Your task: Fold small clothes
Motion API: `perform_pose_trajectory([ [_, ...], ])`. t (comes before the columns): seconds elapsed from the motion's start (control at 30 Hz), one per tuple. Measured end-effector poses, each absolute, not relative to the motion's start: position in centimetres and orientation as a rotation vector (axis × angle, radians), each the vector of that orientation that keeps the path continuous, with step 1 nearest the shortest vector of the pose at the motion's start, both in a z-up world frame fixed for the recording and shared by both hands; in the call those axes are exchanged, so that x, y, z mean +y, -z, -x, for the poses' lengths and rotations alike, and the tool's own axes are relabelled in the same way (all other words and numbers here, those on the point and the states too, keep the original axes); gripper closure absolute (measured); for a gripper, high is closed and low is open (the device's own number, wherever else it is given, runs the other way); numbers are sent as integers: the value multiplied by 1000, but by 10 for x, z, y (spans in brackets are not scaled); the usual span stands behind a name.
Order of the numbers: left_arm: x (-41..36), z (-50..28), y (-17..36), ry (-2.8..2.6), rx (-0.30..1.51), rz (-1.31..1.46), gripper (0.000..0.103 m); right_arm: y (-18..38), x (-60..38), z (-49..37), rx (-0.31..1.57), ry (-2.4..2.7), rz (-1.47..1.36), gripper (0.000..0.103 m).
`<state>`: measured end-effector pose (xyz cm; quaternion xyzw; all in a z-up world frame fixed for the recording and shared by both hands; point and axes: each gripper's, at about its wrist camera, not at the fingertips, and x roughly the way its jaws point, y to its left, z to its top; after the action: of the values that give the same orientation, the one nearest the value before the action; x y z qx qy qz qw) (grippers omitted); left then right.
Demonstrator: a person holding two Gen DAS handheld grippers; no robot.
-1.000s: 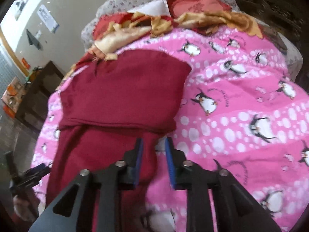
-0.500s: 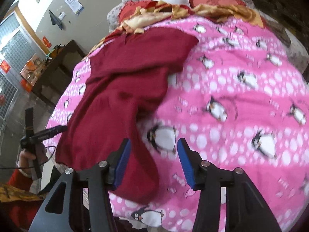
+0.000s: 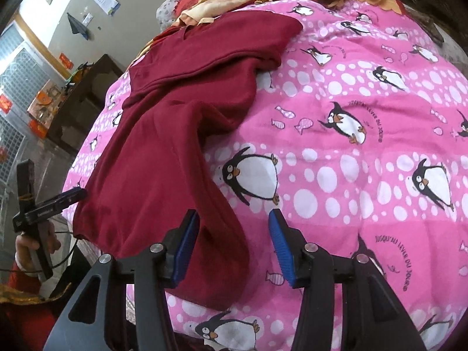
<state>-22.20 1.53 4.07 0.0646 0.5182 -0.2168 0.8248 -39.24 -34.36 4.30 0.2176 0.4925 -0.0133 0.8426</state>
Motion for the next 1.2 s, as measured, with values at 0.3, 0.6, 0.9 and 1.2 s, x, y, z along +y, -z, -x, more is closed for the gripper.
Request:
perform_pose_trajectory([
  [0.3, 28, 240, -31, 472, 1150, -104, 25, -39, -338, 398, 1025, 19, -462, 42],
  [0.6, 23, 240, -18, 501, 1201, -13, 26, -37, -335, 393, 1013, 2, -455, 43],
  [0.9, 12, 235, -44, 665, 1193, -42, 93, -69, -323, 402, 941, -67, -429, 83],
  [1.2, 57, 244, -78, 671, 1152, -5, 95, -100, -293, 427, 933, -220, -436, 85],
])
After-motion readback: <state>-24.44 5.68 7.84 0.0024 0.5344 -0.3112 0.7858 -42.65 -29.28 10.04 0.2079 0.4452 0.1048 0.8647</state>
